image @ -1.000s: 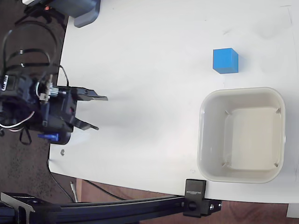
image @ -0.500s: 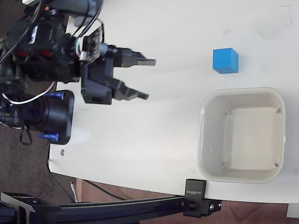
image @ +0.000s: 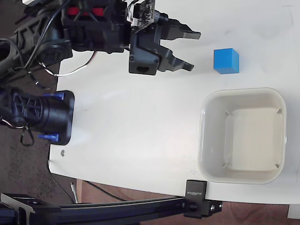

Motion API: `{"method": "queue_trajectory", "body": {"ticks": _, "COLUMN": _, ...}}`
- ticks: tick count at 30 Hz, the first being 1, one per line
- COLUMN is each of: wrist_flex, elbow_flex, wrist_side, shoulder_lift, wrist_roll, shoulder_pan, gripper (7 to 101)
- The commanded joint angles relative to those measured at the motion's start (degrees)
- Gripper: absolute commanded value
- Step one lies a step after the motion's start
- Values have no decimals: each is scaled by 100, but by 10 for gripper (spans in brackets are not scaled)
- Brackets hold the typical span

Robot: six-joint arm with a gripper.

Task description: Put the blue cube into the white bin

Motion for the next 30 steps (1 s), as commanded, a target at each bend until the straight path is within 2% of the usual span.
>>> {"method": "queue_trajectory", "body": {"ticks": 1, "wrist_flex": -316, "elbow_flex": -396, "wrist_side": -229, "shoulder_lift": -62, "wrist_roll": 62, "shoulder_pan": 167, "gripper": 1003}}
{"method": "queue_trajectory", "body": {"ticks": 10, "wrist_flex": -606, "elbow_flex": -545, "wrist_side": -571, "shoulder_lift": -589, "wrist_roll": 114, "shoulder_pan": 422, "gripper": 1003}}
{"method": "queue_trajectory", "body": {"ticks": 30, "wrist_flex": -703, "elbow_flex": -993, "wrist_side": -624, "shoulder_lift": -1090, "wrist_roll": 334, "shoulder_pan": 334, "gripper": 1003}}
